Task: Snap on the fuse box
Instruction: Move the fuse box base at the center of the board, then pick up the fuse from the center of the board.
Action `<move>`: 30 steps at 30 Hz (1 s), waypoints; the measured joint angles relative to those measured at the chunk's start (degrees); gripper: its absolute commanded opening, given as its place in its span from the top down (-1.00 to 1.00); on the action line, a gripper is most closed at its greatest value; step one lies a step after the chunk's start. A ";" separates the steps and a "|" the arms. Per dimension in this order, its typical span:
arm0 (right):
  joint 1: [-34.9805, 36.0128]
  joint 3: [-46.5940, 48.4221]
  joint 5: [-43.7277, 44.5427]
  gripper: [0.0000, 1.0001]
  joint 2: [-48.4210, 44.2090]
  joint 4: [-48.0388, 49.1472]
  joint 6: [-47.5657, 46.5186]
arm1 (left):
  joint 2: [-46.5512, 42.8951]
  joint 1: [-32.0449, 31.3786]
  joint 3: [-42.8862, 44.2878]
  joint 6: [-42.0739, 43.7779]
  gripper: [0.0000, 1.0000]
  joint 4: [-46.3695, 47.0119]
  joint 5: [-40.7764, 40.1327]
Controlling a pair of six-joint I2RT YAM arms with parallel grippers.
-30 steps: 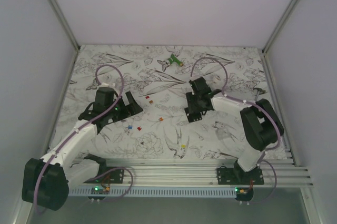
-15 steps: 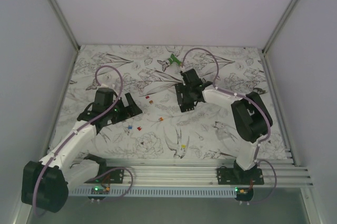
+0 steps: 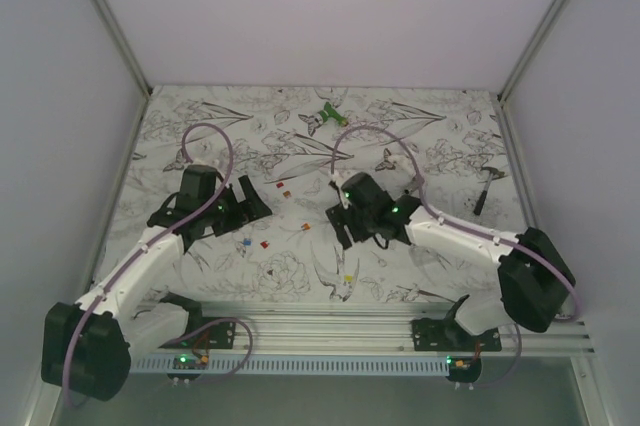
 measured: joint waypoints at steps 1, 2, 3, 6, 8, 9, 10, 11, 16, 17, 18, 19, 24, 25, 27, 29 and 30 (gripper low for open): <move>1.20 -0.94 -0.33 -0.43 -0.63 -0.68 0.04 | 0.24 0.00 0.15 -0.17 -0.99 0.02 0.07; 2.67 -1.90 -0.63 -0.41 -1.14 -1.51 0.28 | 0.46 -0.04 0.28 -0.39 -1.00 0.02 0.15; 3.91 -2.51 -0.92 -0.40 -1.27 -2.29 0.57 | 0.70 -0.13 0.39 -0.52 -1.00 0.02 0.20; 7.76 -4.02 -1.09 -0.39 -1.29 -3.96 2.45 | 1.44 -0.42 0.66 -0.92 -0.99 -0.02 0.37; 10.38 -4.81 -1.01 -0.35 -1.22 -4.63 3.74 | 2.01 -0.70 0.85 -1.05 -1.00 -0.02 0.42; 11.39 -5.09 -0.96 -0.33 -1.18 -4.92 4.33 | 2.19 -0.72 0.90 -1.11 -1.00 0.00 0.50; 12.31 -5.42 -0.94 -0.30 -1.07 -5.20 4.81 | 2.45 -0.81 0.90 -1.25 -1.00 0.00 0.66; 12.90 -5.62 -0.92 -0.27 -0.87 -5.51 5.22 | 2.62 -0.85 0.92 -1.33 -1.00 -0.02 0.81; 14.47 -5.88 -0.52 -0.19 1.86 -6.34 6.23 | 3.08 -1.11 0.92 -1.51 -1.00 -0.13 1.36; 14.69 -5.88 -0.52 -0.16 2.34 -6.51 6.23 | 3.08 -1.11 0.92 -1.51 -1.00 -0.13 1.42; 14.91 -5.92 -0.52 -0.13 2.73 -6.69 6.23 | 3.08 -1.11 0.92 -1.53 -1.00 -0.15 1.42; 15.02 -5.95 -0.52 -0.09 2.97 -6.80 6.21 | 3.08 -1.11 0.92 -1.53 -1.00 -0.13 1.42; 15.13 -5.95 0.11 0.05 4.15 -6.95 5.99 | 3.10 -1.11 0.90 -1.53 -0.99 -0.15 1.42; 15.13 -5.95 0.31 0.07 4.57 -6.95 5.90 | 3.21 -1.11 0.92 -1.53 -1.00 -0.15 1.42; 15.13 -5.95 0.81 0.11 5.46 -7.04 5.60 | 3.61 -1.11 0.92 -1.55 -1.00 -0.17 1.42; 15.17 -5.77 1.22 0.14 5.70 -7.06 5.14 | 4.00 -1.11 0.92 -1.55 -1.00 -0.20 1.42; 15.17 -5.51 1.27 0.16 5.97 -7.17 4.79 | 4.13 -1.11 0.92 -1.57 -1.00 -0.20 1.44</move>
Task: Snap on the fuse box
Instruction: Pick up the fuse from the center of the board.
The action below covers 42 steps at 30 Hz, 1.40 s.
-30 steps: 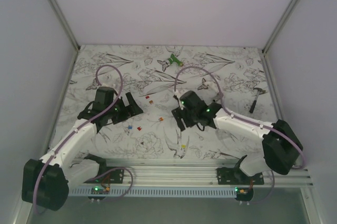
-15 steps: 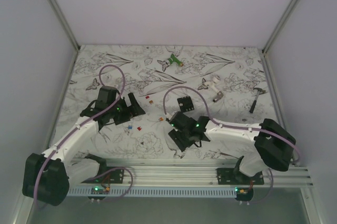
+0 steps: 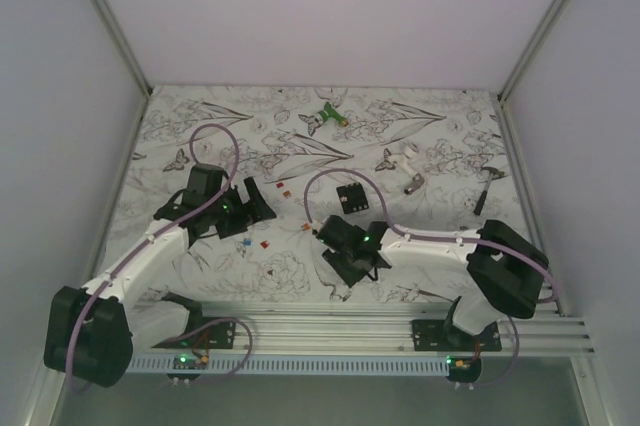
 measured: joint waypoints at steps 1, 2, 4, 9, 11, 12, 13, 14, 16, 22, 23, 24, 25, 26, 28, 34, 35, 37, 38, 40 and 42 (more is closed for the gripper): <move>0.00 0.39 0.09 0.18 0.39 -0.09 -0.28 | 0.17 0.00 0.00 0.00 -1.00 0.00 0.00; 0.00 0.83 0.22 0.21 0.79 -0.15 -0.50 | 0.31 0.00 0.00 -0.09 -1.00 -0.02 0.00; -0.04 1.60 0.50 0.23 1.53 -0.22 -0.98 | 0.44 0.00 0.00 -0.17 -1.00 -0.13 0.00; -1.66 3.72 1.09 0.27 3.48 -0.28 -3.41 | 0.44 0.00 0.00 -0.37 -1.00 -0.15 0.00; -2.84 4.68 1.68 0.28 4.31 -0.33 -5.05 | 0.44 0.00 0.00 -0.37 -0.99 -0.17 0.00; -3.52 5.16 1.97 0.28 4.76 -0.33 -6.19 | 0.44 0.00 0.00 -0.37 -1.00 -0.17 0.00; -4.13 5.55 2.25 0.29 5.09 -0.35 -7.04 | 0.44 0.00 0.00 -0.37 -1.00 -0.17 0.00; -4.85 5.99 2.62 0.29 5.46 -0.37 -8.20 | 0.44 0.00 0.00 -0.37 -1.00 -0.20 0.00; -6.51 6.75 3.37 0.28 6.16 -0.44 -10.45 | 0.44 0.00 0.00 -0.37 -1.00 -0.24 0.00; -11.30 7.37 5.51 0.24 6.67 -0.83 -15.21 | 0.37 0.00 0.00 -0.35 -1.00 -1.01 -0.02; -11.89 7.37 5.88 0.23 6.64 -1.01 -15.43 | 0.35 0.00 0.00 -0.35 -1.00 -1.07 -0.02; -12.35 7.37 6.19 0.20 6.56 -1.22 -15.52 | 0.35 0.00 0.00 -0.35 -1.00 -1.07 -0.02; -12.68 7.37 6.38 0.16 6.45 -1.49 -15.47 | 0.35 0.00 0.00 -0.35 -1.00 -1.09 -0.02; -12.92 7.37 6.36 0.12 6.27 -1.86 -15.23 | 0.35 0.00 0.04 -0.35 -0.99 -1.14 -0.02; -13.09 7.37 5.68 0.05 5.51 -2.43 -14.32 | 0.35 0.00 0.24 -0.35 -0.99 -1.25 0.00; -13.09 7.43 0.57 -0.13 1.33 -2.56 -12.90 | 0.37 0.00 0.79 -0.35 -1.00 -1.27 0.00; -13.09 7.48 -0.07 -0.14 0.83 -2.51 -13.70 | 0.37 0.00 0.79 -0.33 -1.00 -1.27 0.00; -13.09 7.80 -1.44 -0.14 0.68 -2.54 -15.76 | 0.37 0.00 0.81 -0.20 -0.99 -1.31 0.00; -13.09 8.09 -2.23 -0.13 1.01 -2.56 -17.14 | 0.37 0.00 0.83 -0.09 -0.99 -1.40 0.00; -13.09 8.70 -3.72 -0.11 2.12 -2.51 -19.71 | 0.37 0.00 0.94 0.17 -1.00 -1.60 -0.02; -13.09 9.16 -5.16 -0.12 3.52 -2.49 -22.25 | 0.24 0.00 1.01 0.39 -1.00 -1.92 -0.09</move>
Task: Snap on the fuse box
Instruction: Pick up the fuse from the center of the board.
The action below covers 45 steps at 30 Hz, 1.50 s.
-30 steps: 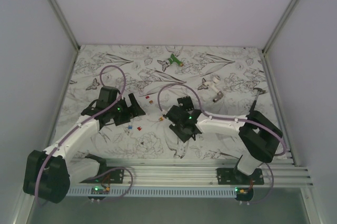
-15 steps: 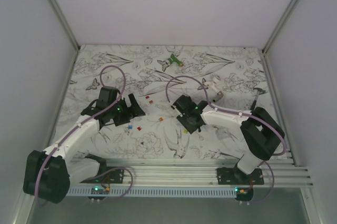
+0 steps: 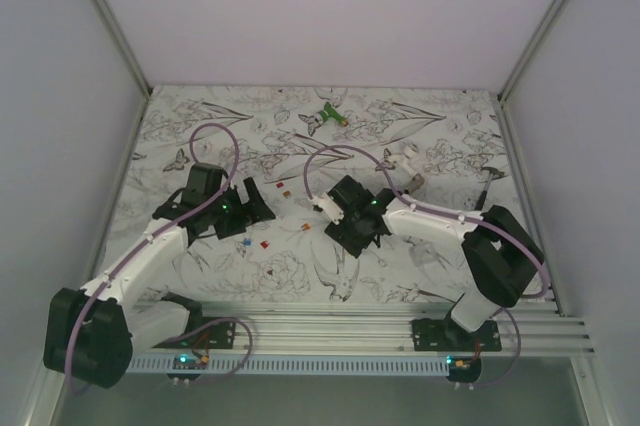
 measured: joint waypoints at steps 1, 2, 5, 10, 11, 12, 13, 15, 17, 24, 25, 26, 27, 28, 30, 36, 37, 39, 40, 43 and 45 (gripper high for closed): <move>0.00 0.07 -0.59 -0.12 0.55 0.02 -1.09 | -0.17 0.00 0.00 0.15 -1.00 -0.35 -0.11; 0.00 0.07 -1.09 -0.12 0.96 0.00 -2.16 | -0.37 0.00 0.00 0.35 -0.99 -0.81 -0.17; 0.00 0.07 -2.86 -0.09 1.62 0.02 -4.98 | -1.09 0.00 0.00 0.57 -0.99 -1.68 -0.66; 0.00 0.85 -5.01 0.04 2.38 0.24 -7.65 | -1.38 0.00 0.02 0.76 -1.00 -2.34 -1.11; 0.00 1.09 -5.25 0.05 2.73 0.42 -8.04 | -1.38 0.00 0.02 0.79 -0.99 -2.34 -1.18; 0.00 1.29 -5.46 0.06 3.08 0.55 -8.31 | -1.38 0.00 0.02 0.79 -0.99 -2.34 -1.20; 0.00 1.40 -5.66 0.07 3.45 0.68 -8.50 | -1.38 0.00 0.02 0.79 -0.99 -2.36 -1.22; 0.00 1.64 -5.97 0.09 4.42 0.66 -8.79 | -1.38 0.00 0.04 0.79 -0.99 -2.36 -1.22; 0.02 1.79 -6.10 0.11 5.53 0.68 -9.14 | -1.36 0.00 0.11 0.76 -0.99 -2.36 -1.20; 0.24 2.12 -5.97 0.23 6.32 0.61 -9.60 | -1.25 0.00 0.11 0.76 -0.99 -2.45 -1.20; 0.31 2.25 -5.86 0.25 6.45 0.55 -9.62 | -1.14 0.00 0.11 0.76 -1.00 -2.45 -1.20; 0.35 2.54 -5.66 0.28 6.67 0.37 -9.66 | -0.94 0.00 0.11 0.76 -1.00 -2.45 -1.20; 0.39 2.82 -5.53 0.29 6.95 0.24 -9.75 | -0.79 0.00 0.11 0.76 -0.99 -2.47 -1.20; 0.39 3.10 -5.42 0.33 7.17 0.24 -9.79 | -0.66 0.00 0.11 0.76 -1.00 -2.47 -1.20; 0.39 3.34 -5.20 0.38 7.41 0.22 -9.79 | -0.52 0.00 0.11 0.76 -1.00 -2.49 -1.18; 0.39 3.63 -4.61 0.48 7.67 0.15 -9.73 | -0.28 0.00 0.28 0.76 -0.99 -2.49 -1.16; 0.39 3.65 -4.55 0.48 7.67 0.15 -9.68 | -0.28 0.00 0.33 0.76 -1.00 -2.49 -1.14; 0.42 3.67 -4.35 0.49 7.67 0.15 -9.38 | -0.28 0.00 0.33 0.76 -1.00 -2.49 -1.09; 0.42 3.67 -4.24 0.49 7.67 0.15 -9.18 | -0.28 0.00 0.33 0.76 -0.99 -2.49 -1.01; 0.50 3.72 -3.61 0.48 7.65 0.20 -7.54 | -0.28 0.00 0.35 0.76 -1.00 -2.49 -0.83; 0.50 3.72 -3.21 0.45 7.54 0.24 -5.99 | -0.28 0.00 0.35 0.76 -0.99 -2.49 -0.63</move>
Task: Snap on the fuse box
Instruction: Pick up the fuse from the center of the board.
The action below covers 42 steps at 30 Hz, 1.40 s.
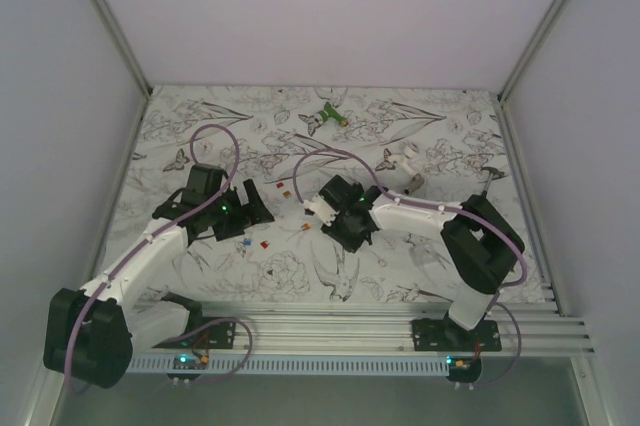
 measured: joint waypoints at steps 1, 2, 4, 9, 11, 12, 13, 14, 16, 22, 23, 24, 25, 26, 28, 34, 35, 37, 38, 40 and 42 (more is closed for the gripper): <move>0.00 0.00 0.28 0.43 -0.11 0.11 1.07 | 0.00 0.00 0.00 0.00 -1.00 0.00 0.11; 0.00 0.00 0.55 0.42 -0.26 0.26 1.97 | 0.00 0.00 0.00 0.00 -1.00 0.00 0.22; 0.00 -0.02 1.03 0.42 -0.92 0.81 4.04 | 0.00 0.00 0.04 0.00 -1.00 0.00 0.52; 0.00 0.00 3.78 0.43 -3.43 2.78 10.25 | 0.00 -0.11 0.17 0.00 -1.00 0.00 0.98; 0.00 -0.02 5.27 0.42 -3.98 3.45 12.70 | 0.00 -0.44 0.22 0.00 -0.99 0.13 1.27; 0.00 -0.02 6.05 0.41 -4.13 3.85 14.01 | 0.00 -0.74 0.22 0.02 -0.99 0.31 1.64; 0.00 -0.02 6.73 0.40 -4.26 4.24 15.23 | 0.00 -1.09 0.22 0.02 -0.98 0.52 2.01; 0.00 -0.02 7.41 0.40 -4.42 4.59 16.59 | 0.00 -1.57 0.22 0.02 -0.98 0.87 2.32; 0.00 -0.02 8.31 0.39 -5.09 5.29 19.26 | 0.00 -3.13 0.22 0.07 -0.96 2.32 2.82; 0.00 -0.59 11.32 0.40 -9.62 9.70 27.23 | -0.09 -9.18 -1.05 0.04 -0.91 11.32 3.50; 0.00 -0.81 11.78 0.39 -10.75 10.45 28.44 | -0.17 -10.08 -1.53 0.04 -0.90 12.83 3.41; 0.00 -1.01 12.22 0.39 -11.82 11.23 29.59 | -0.33 -10.88 -1.99 0.07 -0.88 14.19 3.21; 0.00 -1.14 12.66 0.39 -12.87 12.07 30.71 | -0.48 -11.80 -2.47 0.20 -0.86 15.56 2.80; 0.00 -1.14 13.00 0.40 -13.73 12.83 31.63 | -0.63 -12.72 -2.86 0.35 -0.85 16.90 2.38; 0.00 -1.16 13.46 0.41 -15.08 14.53 33.59 | -0.76 -14.84 -3.39 0.79 -0.79 19.67 1.42; 0.00 -1.20 13.66 0.40 -17.46 18.05 37.92 | -0.81 -19.54 -4.17 2.36 -0.60 27.30 -1.77; 0.00 -1.22 13.64 0.40 -17.81 18.47 38.53 | -0.83 -20.04 -4.28 2.73 -0.56 28.39 -2.23; 0.00 -1.42 13.60 0.40 -18.53 19.37 39.54 | -0.85 -20.90 -4.46 3.69 -0.51 30.51 -2.84; 0.00 -1.53 13.53 0.40 -18.91 19.76 40.02 | -0.83 -21.31 -4.48 4.22 -0.47 31.45 -3.06; 0.00 -1.70 13.38 0.40 -19.52 20.28 40.81 | -0.76 -21.97 -4.46 5.01 -0.36 33.18 -3.45; 0.00 -1.99 13.18 0.39 -20.06 21.00 41.72 | -0.24 -22.67 -4.46 5.55 -0.25 34.95 -3.72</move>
